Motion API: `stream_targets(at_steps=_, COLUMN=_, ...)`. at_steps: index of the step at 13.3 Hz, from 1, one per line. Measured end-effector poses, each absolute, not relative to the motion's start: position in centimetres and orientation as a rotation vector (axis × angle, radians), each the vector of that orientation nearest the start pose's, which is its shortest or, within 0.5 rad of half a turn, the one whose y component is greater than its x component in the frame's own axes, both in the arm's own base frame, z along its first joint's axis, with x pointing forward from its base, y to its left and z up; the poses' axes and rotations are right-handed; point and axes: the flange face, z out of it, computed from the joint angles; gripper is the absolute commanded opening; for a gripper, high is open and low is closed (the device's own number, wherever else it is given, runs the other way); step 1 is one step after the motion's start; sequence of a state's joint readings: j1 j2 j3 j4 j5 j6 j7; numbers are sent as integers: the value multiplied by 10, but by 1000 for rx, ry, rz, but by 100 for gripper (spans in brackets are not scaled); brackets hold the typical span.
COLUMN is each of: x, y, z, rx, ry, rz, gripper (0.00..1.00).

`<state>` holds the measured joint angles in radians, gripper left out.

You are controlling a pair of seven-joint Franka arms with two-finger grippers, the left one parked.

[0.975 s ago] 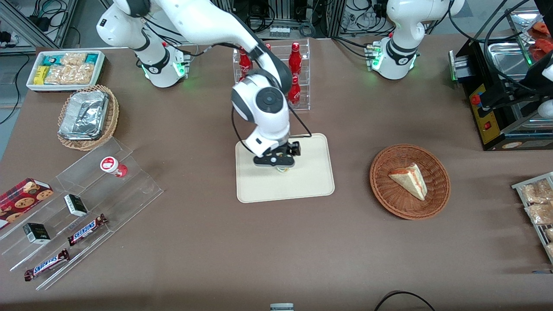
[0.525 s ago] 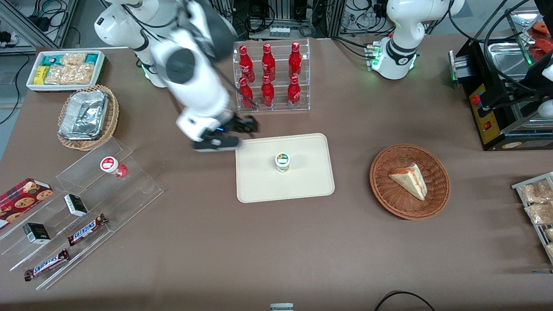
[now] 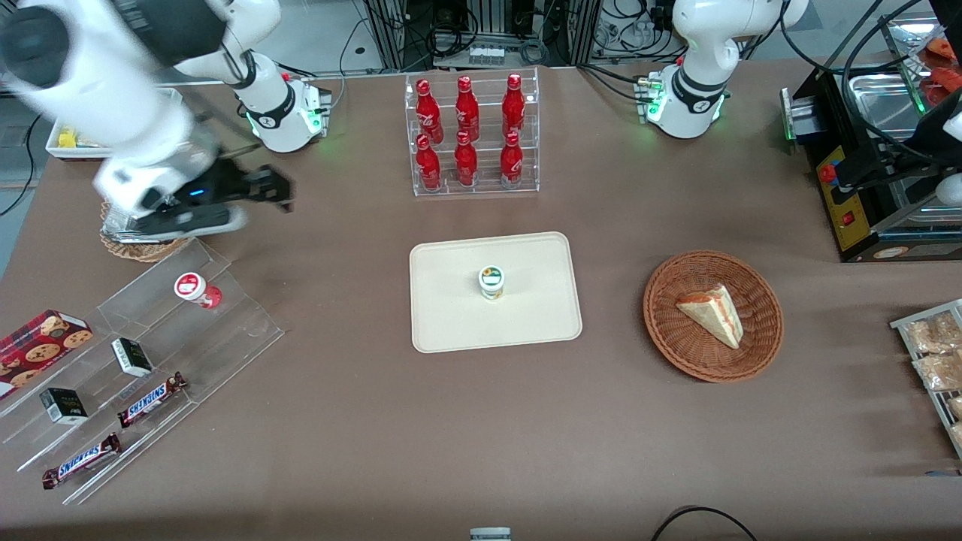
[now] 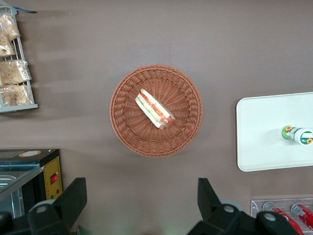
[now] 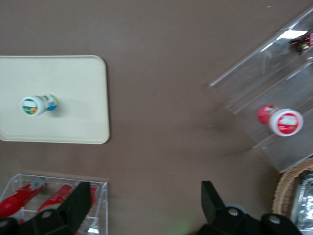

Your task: Place green gum on tray

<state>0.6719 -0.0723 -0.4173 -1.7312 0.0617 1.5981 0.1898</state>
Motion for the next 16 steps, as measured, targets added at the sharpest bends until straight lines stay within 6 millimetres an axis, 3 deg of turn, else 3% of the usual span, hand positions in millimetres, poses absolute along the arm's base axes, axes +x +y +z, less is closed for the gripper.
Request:
stream_targets(at_steps=2, x=528, y=74, z=586, rx=-3057, ry=-97, rz=123, gripper=100)
stream_targets(at_steps=4, x=533, y=40, z=588, rx=-3061, ry=-67, rz=135, gripper=100)
stream_targets(at_steps=16, x=549, y=-16, z=589, rx=-3096, ry=56, rz=159, gripper=100)
